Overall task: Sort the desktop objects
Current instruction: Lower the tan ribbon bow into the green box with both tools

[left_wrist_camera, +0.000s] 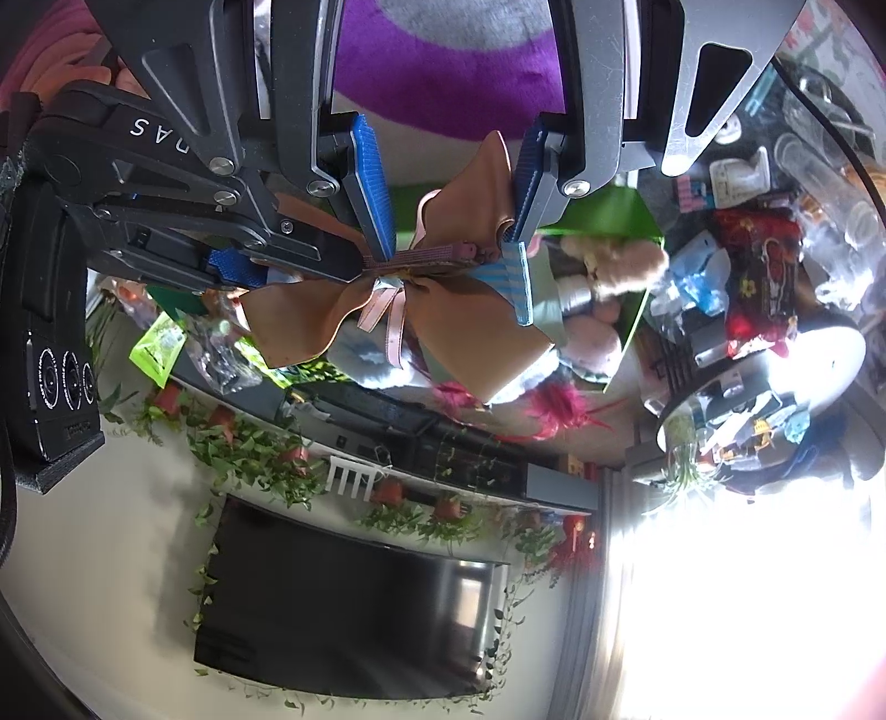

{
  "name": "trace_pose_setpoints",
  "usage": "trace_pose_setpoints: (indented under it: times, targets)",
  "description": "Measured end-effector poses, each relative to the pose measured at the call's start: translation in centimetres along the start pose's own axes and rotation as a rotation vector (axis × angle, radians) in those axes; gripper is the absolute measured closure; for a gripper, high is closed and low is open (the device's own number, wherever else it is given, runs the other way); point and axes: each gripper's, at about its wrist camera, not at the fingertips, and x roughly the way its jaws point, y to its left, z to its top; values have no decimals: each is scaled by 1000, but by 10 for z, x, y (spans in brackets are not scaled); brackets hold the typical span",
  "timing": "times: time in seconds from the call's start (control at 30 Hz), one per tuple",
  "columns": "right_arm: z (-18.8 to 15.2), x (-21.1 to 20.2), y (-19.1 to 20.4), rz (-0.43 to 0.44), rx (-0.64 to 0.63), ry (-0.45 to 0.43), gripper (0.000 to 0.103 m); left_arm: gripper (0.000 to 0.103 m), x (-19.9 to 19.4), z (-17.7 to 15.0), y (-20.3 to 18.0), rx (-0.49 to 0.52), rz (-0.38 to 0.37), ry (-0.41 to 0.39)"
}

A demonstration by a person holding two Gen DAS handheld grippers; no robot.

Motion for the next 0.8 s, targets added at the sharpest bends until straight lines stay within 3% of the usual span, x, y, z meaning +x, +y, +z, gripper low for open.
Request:
trace_pose_setpoints:
  times: [0.4, 0.8]
  targets:
    - [29, 24, 1, -19, 3, -33, 69, 64, 15, 28, 24, 25, 14, -33]
    - [44, 54, 1, -18, 37, -18, 70, 64, 35, 43, 46, 41, 16, -13]
